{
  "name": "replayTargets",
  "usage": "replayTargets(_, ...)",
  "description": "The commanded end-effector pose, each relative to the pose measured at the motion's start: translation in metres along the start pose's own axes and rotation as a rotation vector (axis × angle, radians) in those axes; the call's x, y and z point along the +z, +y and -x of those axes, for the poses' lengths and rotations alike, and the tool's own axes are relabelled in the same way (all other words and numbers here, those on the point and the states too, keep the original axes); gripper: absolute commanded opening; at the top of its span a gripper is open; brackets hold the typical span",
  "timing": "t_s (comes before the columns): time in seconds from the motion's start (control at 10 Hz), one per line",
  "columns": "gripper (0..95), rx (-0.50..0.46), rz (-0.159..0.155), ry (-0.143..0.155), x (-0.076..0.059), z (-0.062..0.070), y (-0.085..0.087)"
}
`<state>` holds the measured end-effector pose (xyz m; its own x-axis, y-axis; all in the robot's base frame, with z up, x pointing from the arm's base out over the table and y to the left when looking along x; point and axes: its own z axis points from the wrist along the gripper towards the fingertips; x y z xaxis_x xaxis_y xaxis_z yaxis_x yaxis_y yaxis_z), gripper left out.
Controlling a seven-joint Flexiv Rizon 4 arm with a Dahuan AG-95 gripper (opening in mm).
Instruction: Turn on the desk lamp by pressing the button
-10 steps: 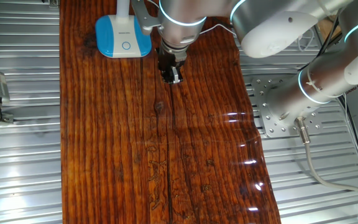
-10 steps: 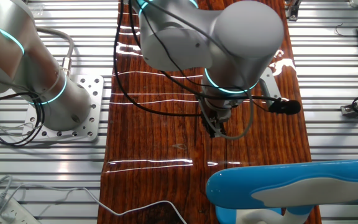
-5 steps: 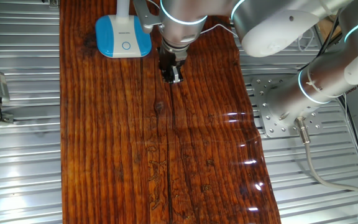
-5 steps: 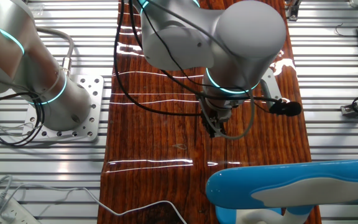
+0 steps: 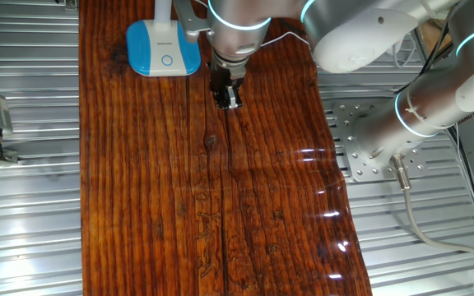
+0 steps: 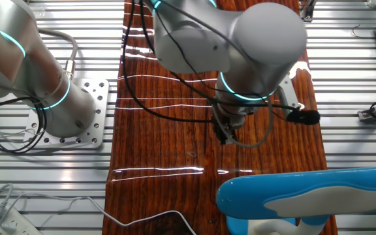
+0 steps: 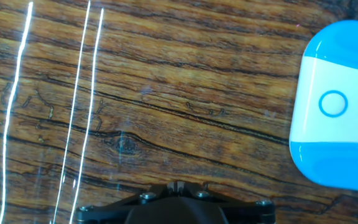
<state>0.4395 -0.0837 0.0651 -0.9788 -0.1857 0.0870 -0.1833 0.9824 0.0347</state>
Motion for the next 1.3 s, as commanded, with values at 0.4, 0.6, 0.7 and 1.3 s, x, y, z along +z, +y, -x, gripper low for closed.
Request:
replayTargets(0.4,0.0,0.031,0.034,-0.001,0.0001,-0.0009,0.0000)
replayTargets(0.6,0.0,0.038,0.040,0.003,0.0001,-0.0009,0.0000)
replayTargets(0.7,0.0,0.047,0.041,0.005,0.0001,-0.0009,0.0000)
replayTargets(1.3,0.0,0.111,0.018,-0.001,0.0001,-0.0009,0.0000)
